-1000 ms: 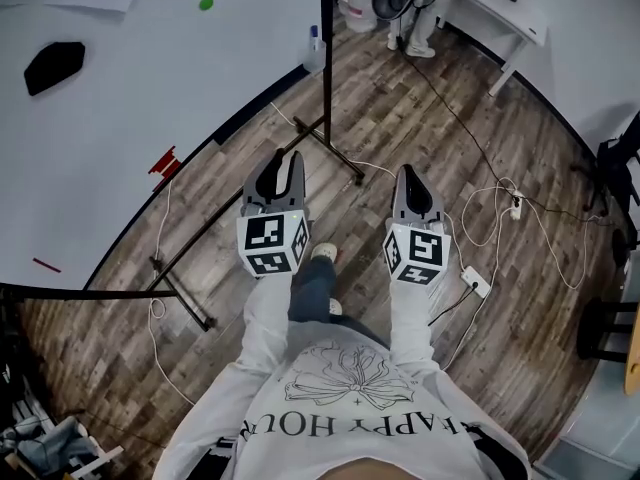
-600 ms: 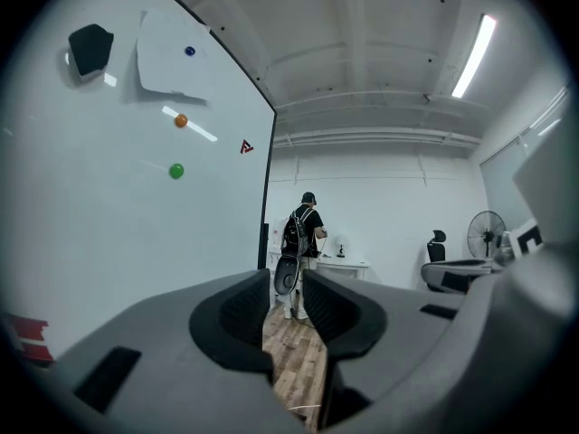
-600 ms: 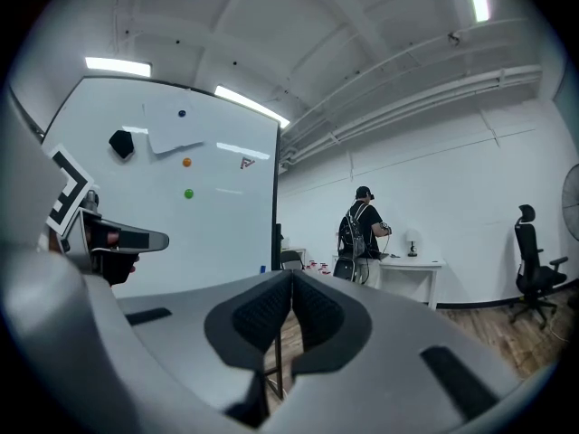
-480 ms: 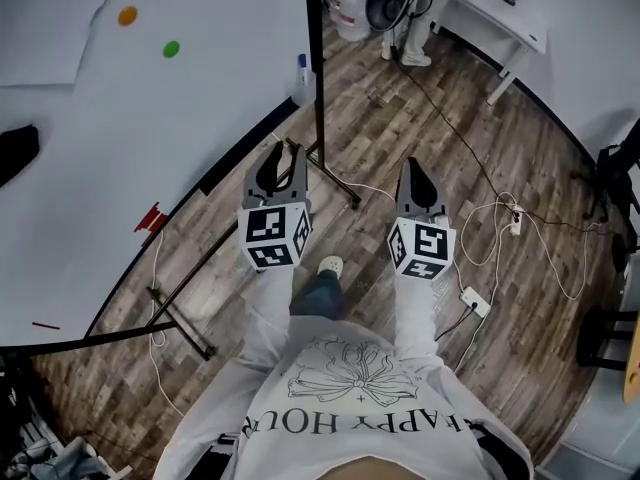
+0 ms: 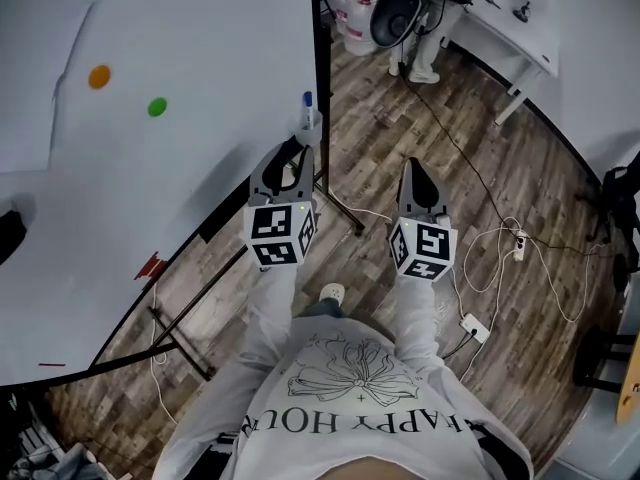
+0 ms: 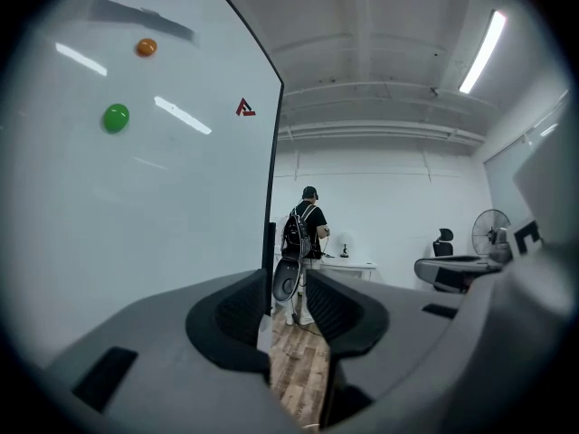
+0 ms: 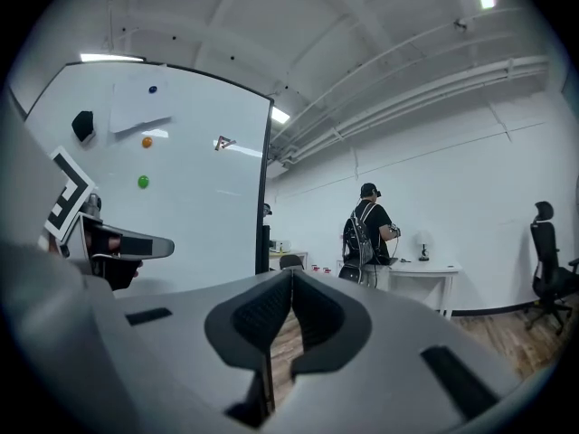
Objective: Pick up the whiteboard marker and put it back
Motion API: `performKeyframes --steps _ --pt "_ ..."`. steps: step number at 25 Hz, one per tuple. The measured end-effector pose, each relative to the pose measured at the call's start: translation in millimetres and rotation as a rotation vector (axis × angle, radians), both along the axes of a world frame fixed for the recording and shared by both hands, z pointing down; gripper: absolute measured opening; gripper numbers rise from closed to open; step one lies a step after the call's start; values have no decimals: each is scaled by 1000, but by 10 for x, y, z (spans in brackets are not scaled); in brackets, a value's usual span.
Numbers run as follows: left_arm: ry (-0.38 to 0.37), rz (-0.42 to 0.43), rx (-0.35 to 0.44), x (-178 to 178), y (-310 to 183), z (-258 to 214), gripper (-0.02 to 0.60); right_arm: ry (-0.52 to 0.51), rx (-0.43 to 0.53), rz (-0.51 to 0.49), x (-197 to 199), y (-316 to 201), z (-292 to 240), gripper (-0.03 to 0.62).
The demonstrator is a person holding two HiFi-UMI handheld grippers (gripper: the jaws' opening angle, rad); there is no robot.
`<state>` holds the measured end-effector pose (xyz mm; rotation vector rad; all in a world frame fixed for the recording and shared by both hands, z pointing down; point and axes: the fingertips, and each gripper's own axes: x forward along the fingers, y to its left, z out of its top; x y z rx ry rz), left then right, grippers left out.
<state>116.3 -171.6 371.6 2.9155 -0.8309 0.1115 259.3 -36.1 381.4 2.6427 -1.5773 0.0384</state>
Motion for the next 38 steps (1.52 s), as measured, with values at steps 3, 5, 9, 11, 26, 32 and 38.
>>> performKeyframes --steps 3,5,9,11,26,32,38 --pt "-11 2 -8 138 -165 58 114 -8 -2 -7 104 -183 31 3" --pt "-27 5 -21 238 -258 123 114 -17 -6 -10 181 -284 64 3" --pt "-50 6 -42 443 -404 233 114 -28 -20 -18 358 -457 132 3" --pt "-63 4 -49 557 -472 288 114 -33 -27 -25 463 -540 168 3" --pt "-185 -153 -140 1349 -1175 717 114 -36 -61 -184 1400 -1389 233 3" --pt "-282 -223 -193 1455 -1452 993 114 -50 -92 -247 1583 -1738 375 3" --pt "-345 -250 -234 1549 -1587 1197 113 -70 -117 -290 1692 -1929 535 4"
